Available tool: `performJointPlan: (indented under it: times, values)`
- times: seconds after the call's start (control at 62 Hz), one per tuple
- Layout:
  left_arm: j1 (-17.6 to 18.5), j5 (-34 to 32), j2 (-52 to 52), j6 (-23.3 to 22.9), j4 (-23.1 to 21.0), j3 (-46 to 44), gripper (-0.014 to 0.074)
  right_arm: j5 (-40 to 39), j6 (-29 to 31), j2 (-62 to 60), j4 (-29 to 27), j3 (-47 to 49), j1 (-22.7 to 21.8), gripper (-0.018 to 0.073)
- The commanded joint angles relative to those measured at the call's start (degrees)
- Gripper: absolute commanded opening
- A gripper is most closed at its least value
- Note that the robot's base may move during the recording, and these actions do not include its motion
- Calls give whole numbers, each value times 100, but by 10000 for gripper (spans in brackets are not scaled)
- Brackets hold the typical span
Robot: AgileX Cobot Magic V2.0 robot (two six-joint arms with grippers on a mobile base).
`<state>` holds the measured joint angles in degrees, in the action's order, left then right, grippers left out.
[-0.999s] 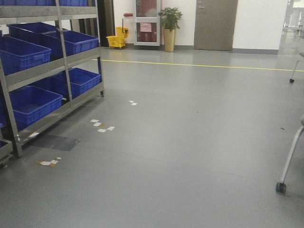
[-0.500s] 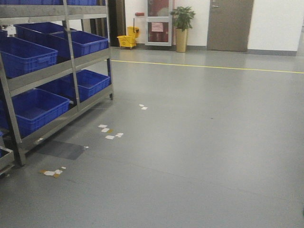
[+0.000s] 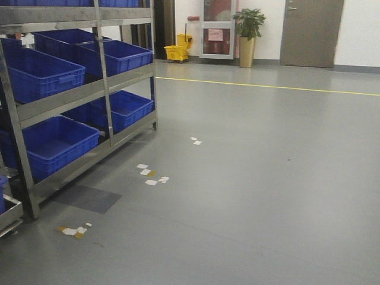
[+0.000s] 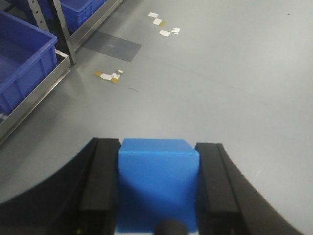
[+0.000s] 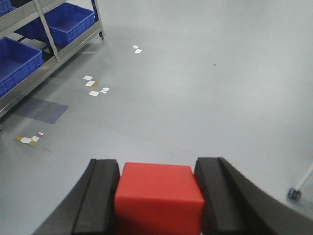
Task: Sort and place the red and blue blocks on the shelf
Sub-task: 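Drive the base across the floor toward the shelf of blue bins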
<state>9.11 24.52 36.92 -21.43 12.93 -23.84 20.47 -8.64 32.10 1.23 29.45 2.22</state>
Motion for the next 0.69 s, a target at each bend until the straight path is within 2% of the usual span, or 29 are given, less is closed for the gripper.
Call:
performJointPlan:
  times: [0.0, 0.677]
  values:
    - [-9, -424, 49, -26, 30, -202, 123, -516, 53, 8, 60, 153, -40, 54]
    - [-9, -424, 49, -26, 30, -202, 123, -516, 53, 8, 60, 153, -40, 54]
